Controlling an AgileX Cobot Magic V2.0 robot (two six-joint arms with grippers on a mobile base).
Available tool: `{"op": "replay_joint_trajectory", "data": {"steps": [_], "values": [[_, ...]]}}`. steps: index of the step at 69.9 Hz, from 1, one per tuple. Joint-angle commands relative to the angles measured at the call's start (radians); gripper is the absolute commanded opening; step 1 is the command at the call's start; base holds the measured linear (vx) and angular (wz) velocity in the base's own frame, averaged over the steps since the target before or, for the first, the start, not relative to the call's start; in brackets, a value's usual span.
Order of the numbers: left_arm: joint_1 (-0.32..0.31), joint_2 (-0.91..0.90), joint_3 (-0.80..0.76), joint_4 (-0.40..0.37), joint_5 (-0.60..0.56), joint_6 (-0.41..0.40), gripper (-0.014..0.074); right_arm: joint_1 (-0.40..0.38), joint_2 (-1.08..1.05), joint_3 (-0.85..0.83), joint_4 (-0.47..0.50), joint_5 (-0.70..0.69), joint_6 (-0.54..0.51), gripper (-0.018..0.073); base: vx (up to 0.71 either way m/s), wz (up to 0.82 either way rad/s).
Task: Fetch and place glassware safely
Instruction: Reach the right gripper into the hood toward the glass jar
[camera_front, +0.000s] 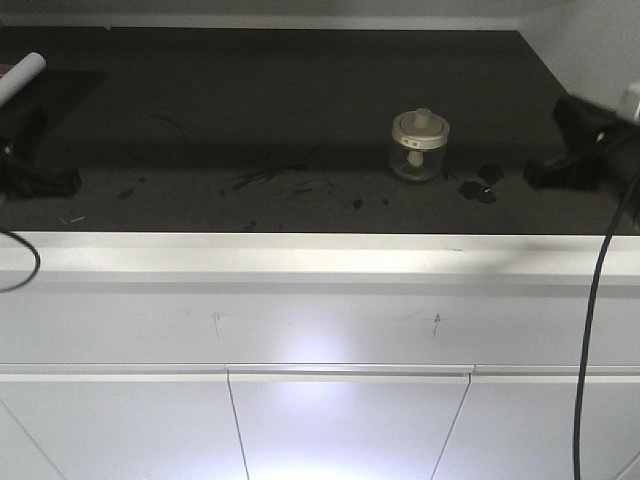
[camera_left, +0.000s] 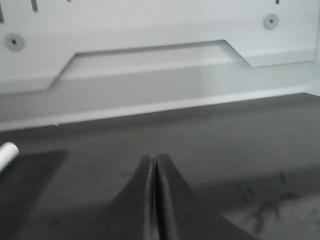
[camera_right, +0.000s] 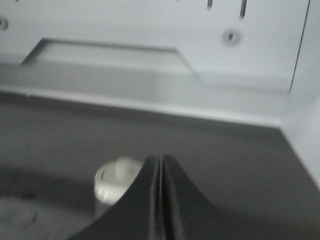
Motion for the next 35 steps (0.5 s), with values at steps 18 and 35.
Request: {"op": "replay_joint_trajectory", "data": {"steps": [18, 35], "values": [[-0.002, -0.038, 0.128, -0.014, -0.179, -0.018, -0.0007, -0.002, -0.027, 0.09, 0.011, -0.126, 0.0, -0.0003, 0.0, 0.0], [-0.002, -0.038, 0.128, -0.014, -0.214, -0.018, -0.0007, -0.002, -0.027, 0.09, -0.006, -0.126, 0.007, 0.0001, 0.0, 0.0]]}}
